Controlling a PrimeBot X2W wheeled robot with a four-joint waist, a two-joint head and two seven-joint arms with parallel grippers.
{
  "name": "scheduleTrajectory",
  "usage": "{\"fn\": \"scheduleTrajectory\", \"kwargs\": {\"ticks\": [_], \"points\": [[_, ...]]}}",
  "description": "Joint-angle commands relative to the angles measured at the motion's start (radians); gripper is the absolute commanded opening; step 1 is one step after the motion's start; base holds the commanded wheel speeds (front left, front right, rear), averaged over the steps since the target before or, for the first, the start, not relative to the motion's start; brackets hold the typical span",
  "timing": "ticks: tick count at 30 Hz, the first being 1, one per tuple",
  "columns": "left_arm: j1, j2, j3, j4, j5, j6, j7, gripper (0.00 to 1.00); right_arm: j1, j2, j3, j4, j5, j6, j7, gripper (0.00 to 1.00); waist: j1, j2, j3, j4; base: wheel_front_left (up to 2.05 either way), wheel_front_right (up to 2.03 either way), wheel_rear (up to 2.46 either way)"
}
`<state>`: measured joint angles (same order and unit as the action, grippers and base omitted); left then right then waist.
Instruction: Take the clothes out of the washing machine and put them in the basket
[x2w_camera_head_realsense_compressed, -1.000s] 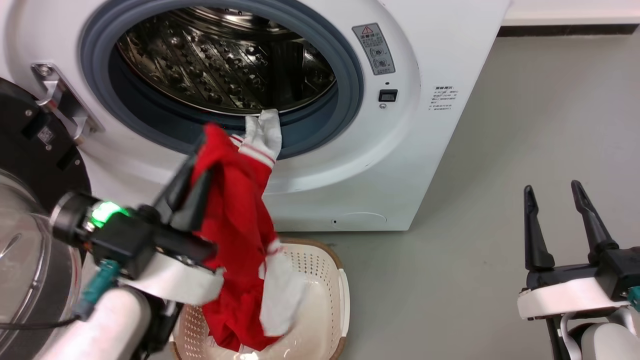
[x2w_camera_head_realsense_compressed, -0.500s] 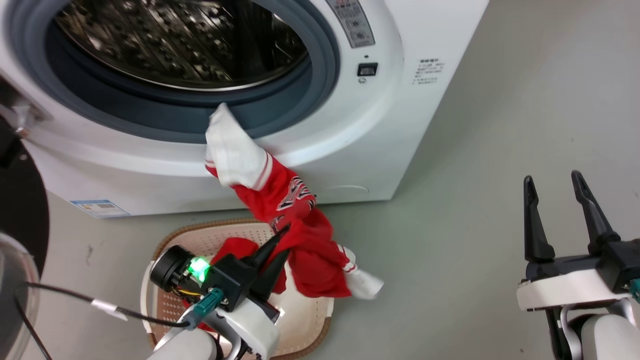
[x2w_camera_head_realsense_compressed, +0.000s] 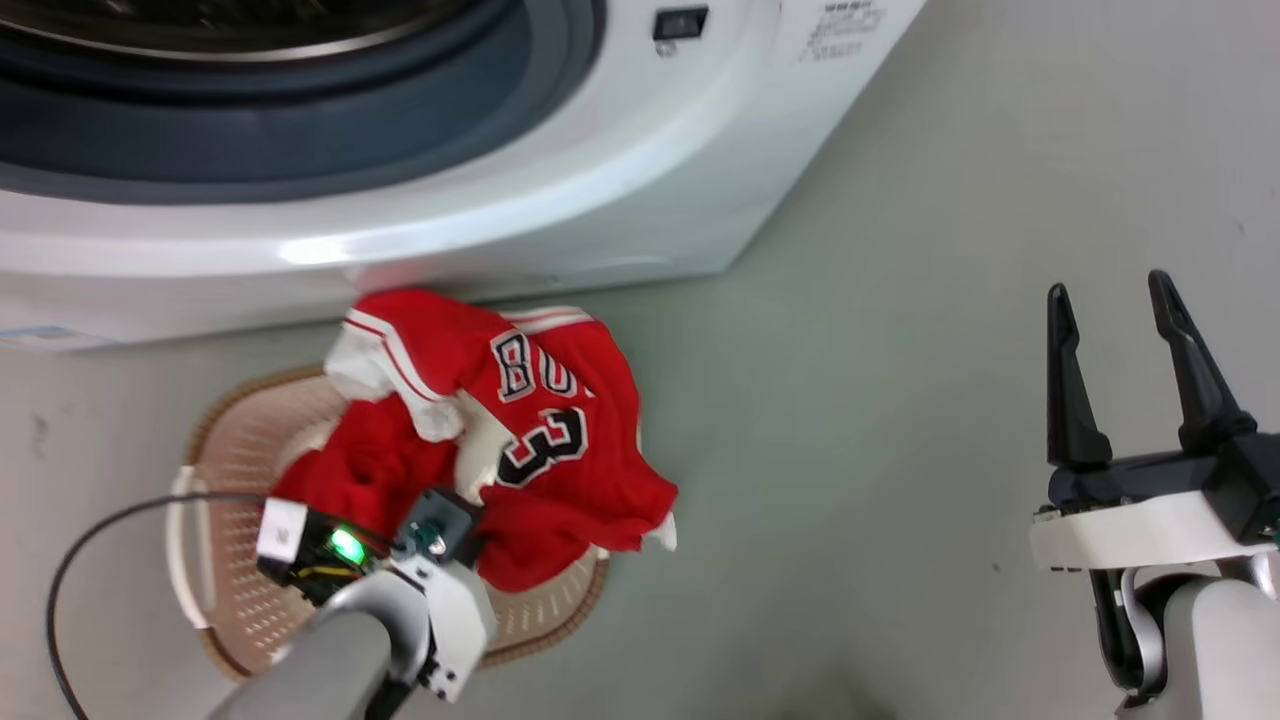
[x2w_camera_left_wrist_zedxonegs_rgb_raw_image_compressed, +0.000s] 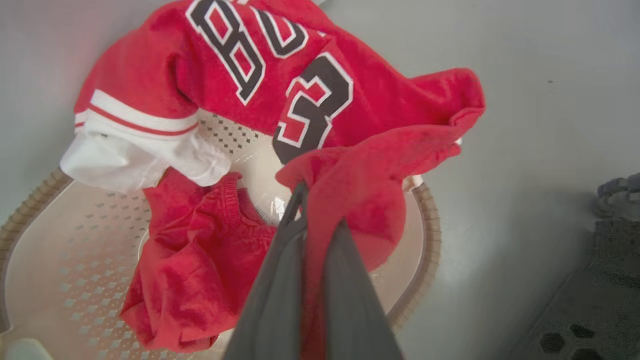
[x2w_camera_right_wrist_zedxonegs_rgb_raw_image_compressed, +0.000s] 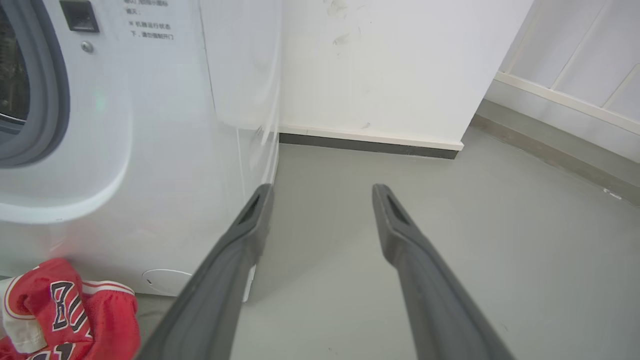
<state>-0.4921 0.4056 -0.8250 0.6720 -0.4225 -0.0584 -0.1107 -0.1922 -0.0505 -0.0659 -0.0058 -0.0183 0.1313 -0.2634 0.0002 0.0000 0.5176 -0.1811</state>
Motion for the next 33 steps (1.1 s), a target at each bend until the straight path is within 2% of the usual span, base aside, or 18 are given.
{"fn": "scheduleTrajectory", "kwargs": {"ticks": [1,8,14,21,28,29,33], "points": [[-0.025,-0.007,0.004,0.024,0.0,-0.005,-0.007,0.0,-0.016,0.0,0.001,-0.007,0.005,-0.001,-0.002,1.0,-0.0002,0.0,0.075,-0.049,0.0,0.0,0.0],[-0.151,-0.037,0.019,0.275,-0.019,-0.03,-0.021,0.0,-0.026,0.0,-0.008,-0.021,0.031,-0.001,-0.002,1.0,-0.0002,0.0,0.182,-0.097,0.0,0.0,0.0],[-0.238,-0.051,0.041,0.424,-0.041,-0.032,-0.035,0.0,-0.042,0.001,0.004,-0.032,0.059,-0.001,-0.002,1.0,-0.0002,0.0,0.253,-0.129,0.0,0.0,0.0],[-0.306,-0.052,0.057,0.534,-0.057,-0.025,-0.054,0.0,-0.055,0.001,0.028,-0.056,0.079,-0.001,-0.002,1.0,-0.0002,0.0,0.315,-0.158,0.0,0.0,0.0],[-0.336,-0.073,0.059,0.575,-0.07,-0.025,-0.078,0.0,-0.052,0.001,0.028,-0.046,0.074,-0.001,-0.002,1.0,-0.0002,0.0,0.326,-0.152,0.0,0.0,0.0],[-0.336,-0.077,0.06,0.578,-0.072,-0.021,-0.084,1.0,-0.056,0.001,0.029,-0.044,0.073,-0.001,-0.002,1.0,-0.0002,0.0,0.324,-0.15,0.0,0.0,0.0],[-0.328,-0.086,0.054,0.588,-0.069,-0.014,-0.11,1.0,-0.064,0.001,0.033,-0.039,0.069,-0.001,-0.002,1.0,-0.0002,0.0,0.306,-0.141,0.0,0.0,0.0]]}}
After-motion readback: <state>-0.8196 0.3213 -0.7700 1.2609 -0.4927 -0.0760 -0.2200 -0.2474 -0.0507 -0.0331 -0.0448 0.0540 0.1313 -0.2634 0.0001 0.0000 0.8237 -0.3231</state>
